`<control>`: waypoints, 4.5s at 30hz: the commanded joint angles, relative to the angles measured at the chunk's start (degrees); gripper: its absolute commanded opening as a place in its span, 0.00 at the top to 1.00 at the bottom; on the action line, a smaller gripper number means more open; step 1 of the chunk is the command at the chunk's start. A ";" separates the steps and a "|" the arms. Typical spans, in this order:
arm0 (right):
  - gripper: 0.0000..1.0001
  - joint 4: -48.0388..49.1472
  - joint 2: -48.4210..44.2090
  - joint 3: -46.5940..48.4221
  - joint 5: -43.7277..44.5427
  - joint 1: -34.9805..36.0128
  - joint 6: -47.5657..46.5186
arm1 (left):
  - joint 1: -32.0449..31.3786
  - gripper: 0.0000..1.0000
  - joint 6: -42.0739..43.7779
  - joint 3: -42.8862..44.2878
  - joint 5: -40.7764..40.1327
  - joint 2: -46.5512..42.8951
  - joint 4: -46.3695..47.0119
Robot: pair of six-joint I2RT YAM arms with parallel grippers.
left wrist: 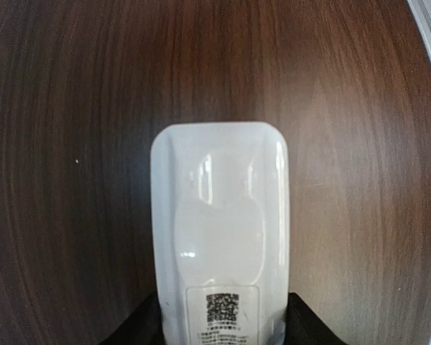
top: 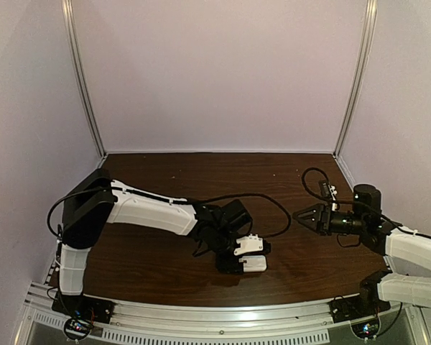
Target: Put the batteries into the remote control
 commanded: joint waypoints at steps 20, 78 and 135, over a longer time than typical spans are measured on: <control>0.25 10.64 -2.78 4.68 -9.60 -1.77 -0.45 | 4.63 0.62 -5.90 -1.24 11.31 -15.76 8.82; 0.78 4.16 12.61 33.81 9.10 29.52 -22.50 | 11.21 0.13 -26.47 -18.09 26.94 -38.35 40.52; 0.53 -61.15 75.08 78.36 43.48 36.44 -33.73 | 20.03 0.03 -29.14 -40.14 -5.44 -59.62 34.57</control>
